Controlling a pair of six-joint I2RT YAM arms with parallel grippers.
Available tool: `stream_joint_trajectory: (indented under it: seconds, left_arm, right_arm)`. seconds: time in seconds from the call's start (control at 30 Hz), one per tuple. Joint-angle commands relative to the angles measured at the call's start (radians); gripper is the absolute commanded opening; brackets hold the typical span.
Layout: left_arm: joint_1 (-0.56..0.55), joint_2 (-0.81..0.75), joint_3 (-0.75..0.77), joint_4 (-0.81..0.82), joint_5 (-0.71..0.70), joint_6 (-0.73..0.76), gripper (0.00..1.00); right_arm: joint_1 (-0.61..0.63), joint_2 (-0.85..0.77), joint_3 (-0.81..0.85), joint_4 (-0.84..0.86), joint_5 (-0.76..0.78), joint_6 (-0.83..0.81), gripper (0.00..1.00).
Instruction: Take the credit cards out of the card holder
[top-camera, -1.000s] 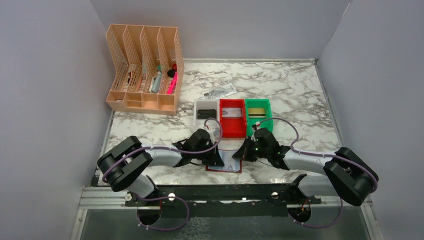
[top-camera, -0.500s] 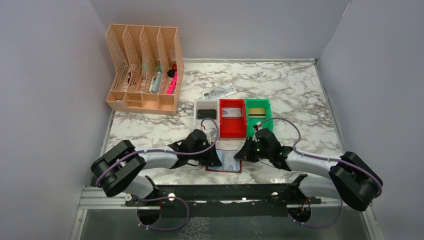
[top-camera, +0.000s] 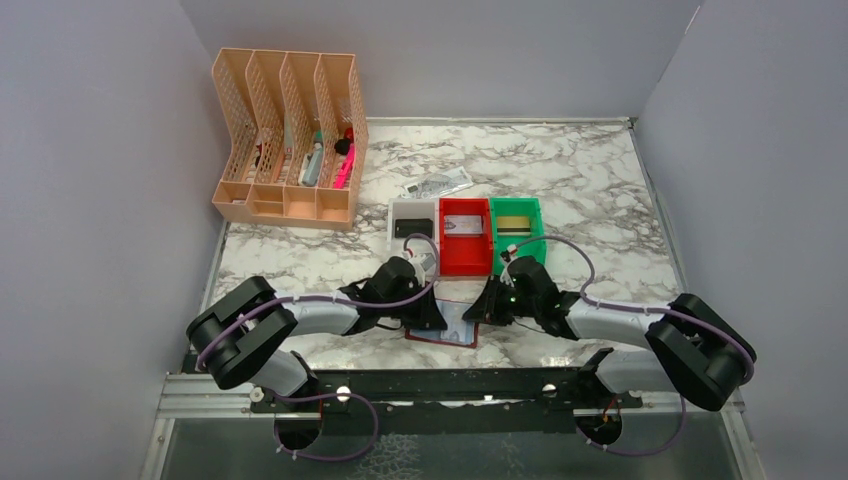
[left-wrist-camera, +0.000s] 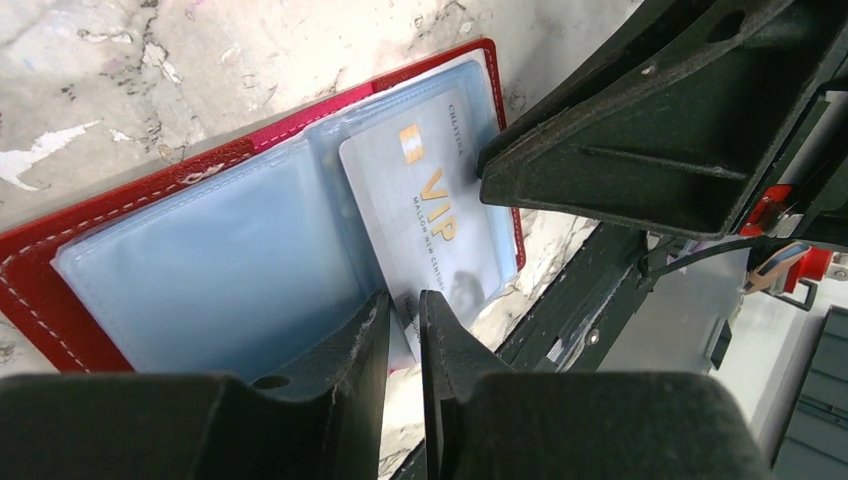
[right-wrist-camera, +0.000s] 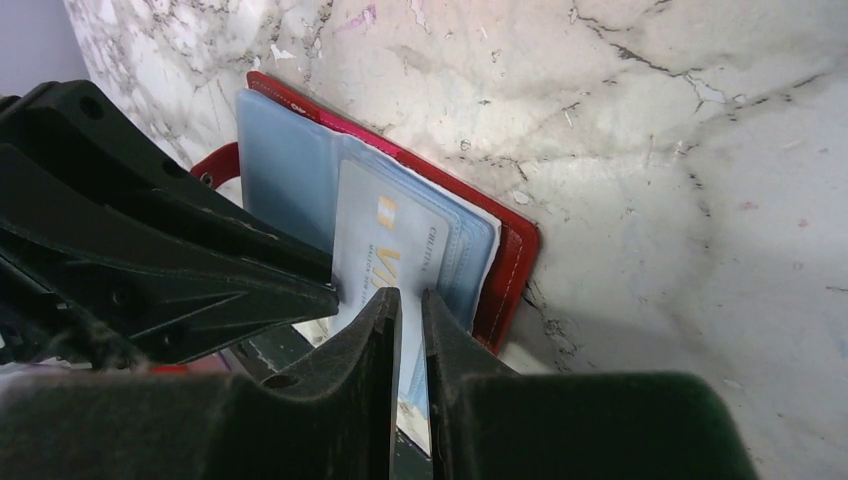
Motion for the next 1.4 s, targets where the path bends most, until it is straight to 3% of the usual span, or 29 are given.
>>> stream_joint_trajectory:
  seconds: [0.0,0.27,0.5,1.03,1.37]
  left_arm:
    - [0.002,0.011,-0.032,0.051,-0.019,-0.017,0.22]
    - [0.002,0.004,-0.064,0.138,0.012,-0.063,0.18]
    - [0.003,-0.014,-0.066,0.179,0.039,-0.085,0.0]
    - [0.063,-0.091,-0.156,0.151,0.068,-0.07,0.0]
    - [0.077,-0.127,-0.109,-0.02,0.035,0.014,0.0]
  right_arm:
    - [0.002,0.033,-0.027,-0.039,0.01,0.02,0.2]
    - [0.001,0.056,-0.057,0.012,-0.005,0.04,0.19]
    - [0.002,0.068,-0.063,0.009,0.011,0.051,0.17]
    - [0.002,0.028,-0.042,-0.076,0.091,0.044,0.1]
    - [0.001,0.019,-0.033,-0.073,0.075,0.033,0.1]
